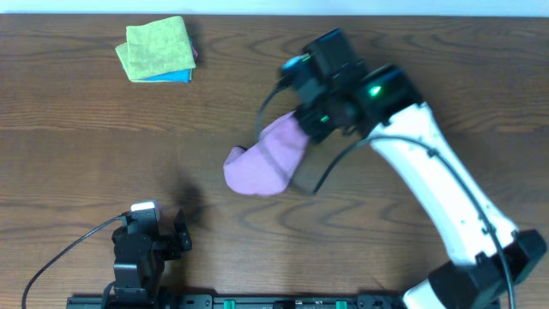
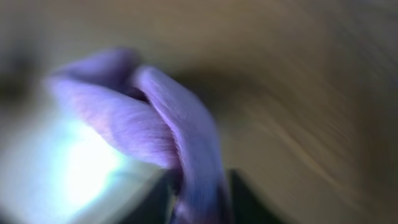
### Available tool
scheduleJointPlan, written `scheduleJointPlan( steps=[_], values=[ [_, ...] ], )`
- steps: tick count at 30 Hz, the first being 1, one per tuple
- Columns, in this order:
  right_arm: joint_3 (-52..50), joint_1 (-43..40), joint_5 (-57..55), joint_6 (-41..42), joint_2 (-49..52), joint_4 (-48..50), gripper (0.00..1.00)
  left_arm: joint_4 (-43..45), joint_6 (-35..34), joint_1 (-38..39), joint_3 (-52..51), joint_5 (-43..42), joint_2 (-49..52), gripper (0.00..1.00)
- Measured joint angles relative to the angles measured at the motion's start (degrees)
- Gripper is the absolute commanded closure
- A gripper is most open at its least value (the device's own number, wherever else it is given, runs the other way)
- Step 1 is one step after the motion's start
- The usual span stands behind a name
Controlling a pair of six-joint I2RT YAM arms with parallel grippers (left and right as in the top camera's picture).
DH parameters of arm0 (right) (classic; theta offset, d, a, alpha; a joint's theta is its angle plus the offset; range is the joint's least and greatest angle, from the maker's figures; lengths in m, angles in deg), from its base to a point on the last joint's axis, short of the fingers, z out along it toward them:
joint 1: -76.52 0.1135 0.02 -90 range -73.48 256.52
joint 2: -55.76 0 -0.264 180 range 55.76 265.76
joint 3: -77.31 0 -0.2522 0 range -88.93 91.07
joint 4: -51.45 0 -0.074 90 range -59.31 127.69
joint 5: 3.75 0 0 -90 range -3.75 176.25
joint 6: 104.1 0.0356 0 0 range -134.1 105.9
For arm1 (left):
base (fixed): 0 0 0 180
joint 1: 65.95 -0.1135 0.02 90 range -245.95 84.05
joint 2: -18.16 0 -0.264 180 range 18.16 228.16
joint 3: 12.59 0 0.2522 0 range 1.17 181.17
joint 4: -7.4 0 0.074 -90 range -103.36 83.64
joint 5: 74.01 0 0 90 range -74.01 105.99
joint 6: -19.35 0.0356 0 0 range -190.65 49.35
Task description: Fold the cloth
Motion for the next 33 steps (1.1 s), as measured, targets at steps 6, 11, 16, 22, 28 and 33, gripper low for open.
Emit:
scheduleJointPlan(
  steps=[6,11,16,22,28,33],
  values=[
    [-3.5,-19.2,-4.9,5.0,2.1,1.8,0.14,0.0,0.0,0.0,0.0,-0.1,0.0,0.05],
    [-3.7,-26.3,5.0,6.6,2.1,0.0,0.13,0.2,0.0,0.0,0.0,-1.1,0.0,0.05],
    [-8.6,-26.4,12.5,7.0,2.0,2.4,0.13,3.1,-0.1,0.0,-0.2,-3.4,0.0,0.05],
    [-20.6,-26.4,18.6,7.5,2.0,11.2,0.13,7.4,-0.1,0.0,0.1,-9.3,1.1,0.05],
    [-25.8,-26.4,21.2,9.1,2.0,17.0,0.13,4.4,-0.3,0.0,8.7,-11.3,15.1,0.05],
    [-26.0,-26.4,21.7,9.7,2.0,21.5,0.14,3.2,-0.5,0.0,19.6,-16.1,35.4,0.05]
  ],
)
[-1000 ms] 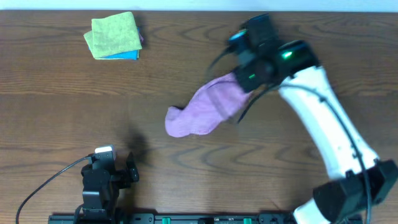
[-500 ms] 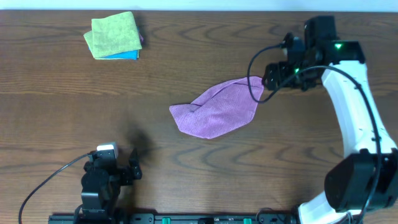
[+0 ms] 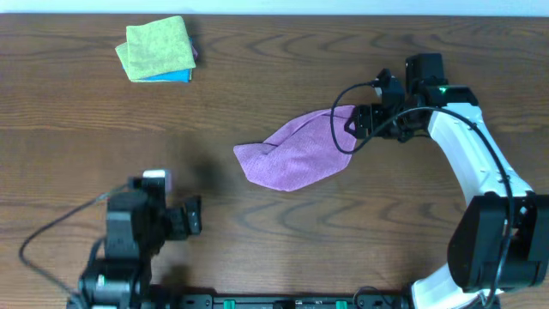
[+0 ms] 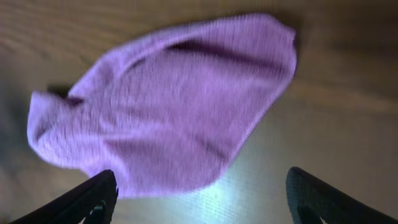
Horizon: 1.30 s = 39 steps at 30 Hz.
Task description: Fold the cloth
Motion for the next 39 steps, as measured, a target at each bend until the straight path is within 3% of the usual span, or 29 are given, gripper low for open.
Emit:
scheduleJointPlan(
  steps=[7,12,19,34,39],
  values=[
    [0.0,0.0,-1.7,0.3,2.4,8.1,0.18,2.2,0.0,0.0,10.5,-14.1,23.4,0.05],
    [0.0,0.0,-3.8,0.3,9.0,13.9,0.21,8.2,-0.4,0.0,11.5,-27.3,32.0,0.05],
    [0.0,0.0,-6.4,-0.2,15.6,17.3,0.32,10.8,-3.2,0.0,11.6,-37.8,33.7,0.05],
    [0.0,0.0,-7.4,-1.0,17.0,23.0,0.46,10.8,-4.4,0.0,11.6,-40.8,33.7,0.04],
    [0.0,0.0,-7.4,-1.3,17.0,23.3,0.66,11.1,-4.4,0.0,11.6,-40.7,33.7,0.05]
  ],
)
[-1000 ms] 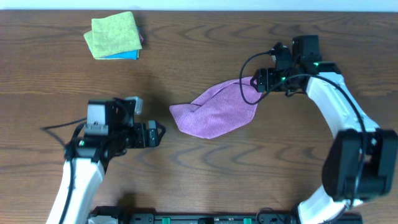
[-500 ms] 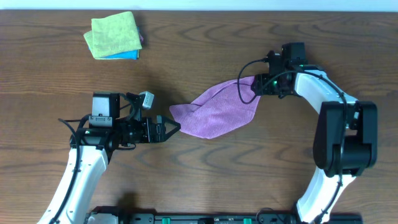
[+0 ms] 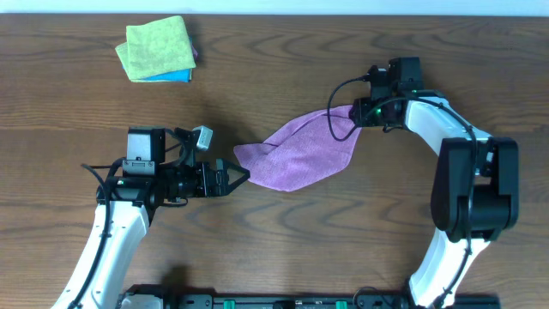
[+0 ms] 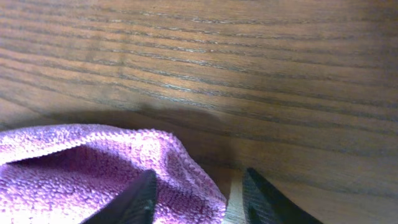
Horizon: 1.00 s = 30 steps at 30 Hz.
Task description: Fold the cloth
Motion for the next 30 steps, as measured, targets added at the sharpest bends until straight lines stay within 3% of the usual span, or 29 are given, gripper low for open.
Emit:
scheduleJointPlan(
  steps=[5,13,20,22,23,25,30],
  values=[
    [0.0,0.0,0.0,-0.3,0.0,1.3,0.99,0.7,0.0,0.0,0.0,0.0,0.0,0.05],
    [1.4,0.0,-0.3,0.1,0.0,4.7,0.99,1.3,-0.5,0.0,0.0,0.2,0.0,0.05],
    [12.4,0.0,-6.6,0.1,0.6,7.7,0.97,1.5,-1.5,0.0,0.0,2.0,0.0,0.05],
    [15.4,0.0,-8.5,0.2,0.6,10.0,0.7,2.0,-1.6,0.0,0.0,2.4,0.0,0.05],
    [16.5,0.0,-9.4,0.1,0.6,10.9,0.46,2.8,-1.7,0.0,0.0,2.7,0.0,0.04],
    [17.4,0.0,-10.5,0.3,0.6,10.7,0.21,3.7,-1.7,0.0,0.0,2.9,0.0,0.05],
    [17.7,0.0,-11.9,2.2,0.6,1.5,0.09,6.0,-1.7,0.0,0.0,3.1,0.0,0.05]
  ],
)
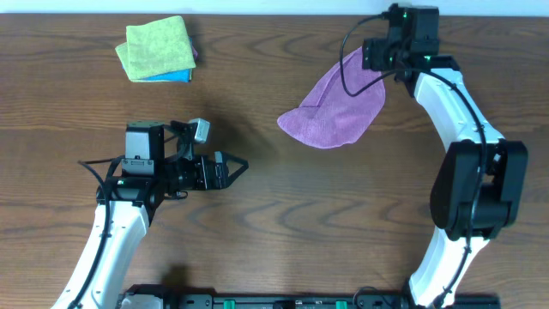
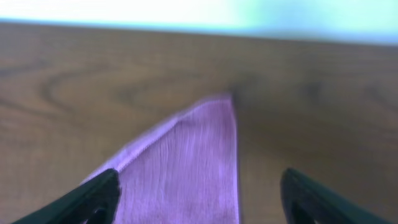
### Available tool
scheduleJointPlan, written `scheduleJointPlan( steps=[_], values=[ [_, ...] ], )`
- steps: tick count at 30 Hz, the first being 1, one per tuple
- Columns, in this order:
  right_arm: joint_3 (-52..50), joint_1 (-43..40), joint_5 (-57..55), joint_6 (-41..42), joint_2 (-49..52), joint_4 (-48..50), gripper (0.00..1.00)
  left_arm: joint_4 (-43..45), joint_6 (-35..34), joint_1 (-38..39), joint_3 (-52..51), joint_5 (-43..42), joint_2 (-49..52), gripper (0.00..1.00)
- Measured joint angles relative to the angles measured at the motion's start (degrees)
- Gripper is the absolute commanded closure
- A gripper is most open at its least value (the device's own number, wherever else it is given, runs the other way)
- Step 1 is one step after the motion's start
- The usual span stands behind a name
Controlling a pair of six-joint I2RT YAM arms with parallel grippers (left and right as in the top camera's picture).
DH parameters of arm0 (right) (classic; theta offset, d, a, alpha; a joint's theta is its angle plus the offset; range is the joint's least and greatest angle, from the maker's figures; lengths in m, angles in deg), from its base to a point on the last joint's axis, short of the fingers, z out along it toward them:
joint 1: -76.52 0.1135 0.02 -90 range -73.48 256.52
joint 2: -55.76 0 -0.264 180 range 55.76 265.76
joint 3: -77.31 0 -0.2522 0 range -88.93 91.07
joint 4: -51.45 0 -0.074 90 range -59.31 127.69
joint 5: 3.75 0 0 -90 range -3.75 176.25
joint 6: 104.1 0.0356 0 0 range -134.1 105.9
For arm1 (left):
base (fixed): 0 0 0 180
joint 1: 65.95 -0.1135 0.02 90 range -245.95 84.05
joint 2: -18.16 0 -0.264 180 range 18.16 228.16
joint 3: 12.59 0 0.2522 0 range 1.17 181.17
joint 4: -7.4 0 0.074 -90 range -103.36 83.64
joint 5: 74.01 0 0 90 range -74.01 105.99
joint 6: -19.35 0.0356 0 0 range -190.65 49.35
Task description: Fold the cloth
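A purple cloth [image 1: 334,113] lies in a loose, rounded triangle on the wooden table [image 1: 283,232], right of centre and towards the back. My right gripper [image 1: 371,57] hovers over its far corner, jaws spread wide. In the right wrist view the cloth [image 2: 186,168] narrows to a point between the dark fingers [image 2: 99,194], which do not touch it. My left gripper [image 1: 235,166] is open at the centre left, well short of the cloth's left tip, with nothing in it.
A folded green cloth [image 1: 157,49] on top of a blue one [image 1: 174,77] sits at the back left. The table's far edge runs just behind the right gripper.
The purple cloth now lies further back and to the right. My right gripper has moved back with it and now stands open over the far corner. The left gripper is no longer near the cloth.
My right gripper first held the bunched cloth above the table's middle. Then the cloth lay spread at the centre with that gripper open beside it. The left arm later reached its left tip while the right was at the right corner. Now the cloth lies back-right.
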Motion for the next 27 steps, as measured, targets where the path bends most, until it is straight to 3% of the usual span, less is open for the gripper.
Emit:
scheduleJointPlan(
  steps=[4,12,27],
  values=[
    [0.0,0.0,0.4,4.2,0.0,-10.6,0.1,1.5,0.0,0.0,0.0,0.1,0.0,0.05],
    [0.0,0.0,1.9,15.0,0.0,-27.6,0.25,3.2,0.0,0.0,0.0,0.1,0.0,0.05],
    [-8.0,0.0,2.9,26.5,0.0,-22.6,0.33,3.3,0.0,0.0,0.0,0.2,0.0,0.05]
  ],
)
